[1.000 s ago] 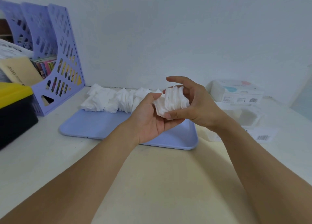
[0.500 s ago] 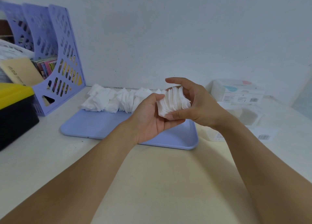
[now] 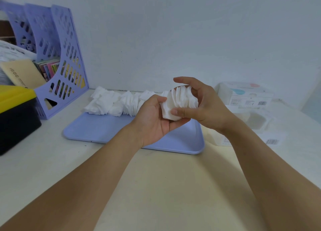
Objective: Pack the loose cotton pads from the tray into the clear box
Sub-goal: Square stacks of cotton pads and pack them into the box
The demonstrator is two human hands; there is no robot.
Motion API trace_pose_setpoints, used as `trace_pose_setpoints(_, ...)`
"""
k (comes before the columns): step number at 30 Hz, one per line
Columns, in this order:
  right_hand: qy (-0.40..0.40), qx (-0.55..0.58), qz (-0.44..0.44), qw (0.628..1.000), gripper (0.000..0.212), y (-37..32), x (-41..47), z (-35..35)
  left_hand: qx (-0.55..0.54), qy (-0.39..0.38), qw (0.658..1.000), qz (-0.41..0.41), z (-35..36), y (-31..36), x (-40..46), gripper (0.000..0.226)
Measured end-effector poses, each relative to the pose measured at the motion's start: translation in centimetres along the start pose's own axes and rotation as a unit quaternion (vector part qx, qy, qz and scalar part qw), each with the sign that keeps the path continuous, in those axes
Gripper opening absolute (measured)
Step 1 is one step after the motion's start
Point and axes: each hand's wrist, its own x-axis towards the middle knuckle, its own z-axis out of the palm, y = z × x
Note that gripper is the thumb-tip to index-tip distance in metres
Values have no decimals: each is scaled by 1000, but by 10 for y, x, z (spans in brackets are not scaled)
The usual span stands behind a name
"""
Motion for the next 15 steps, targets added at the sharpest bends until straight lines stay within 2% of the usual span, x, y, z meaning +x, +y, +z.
trace_pose_setpoints(9,-3,-102,-21,995,83,-1,-1,3,-5,18,1000,-17,3,-2,-1,46)
trace_pose_setpoints(15,22,-72,-28,997,76,1,1,1,-4,20,1000,-1,2,-2,0,46)
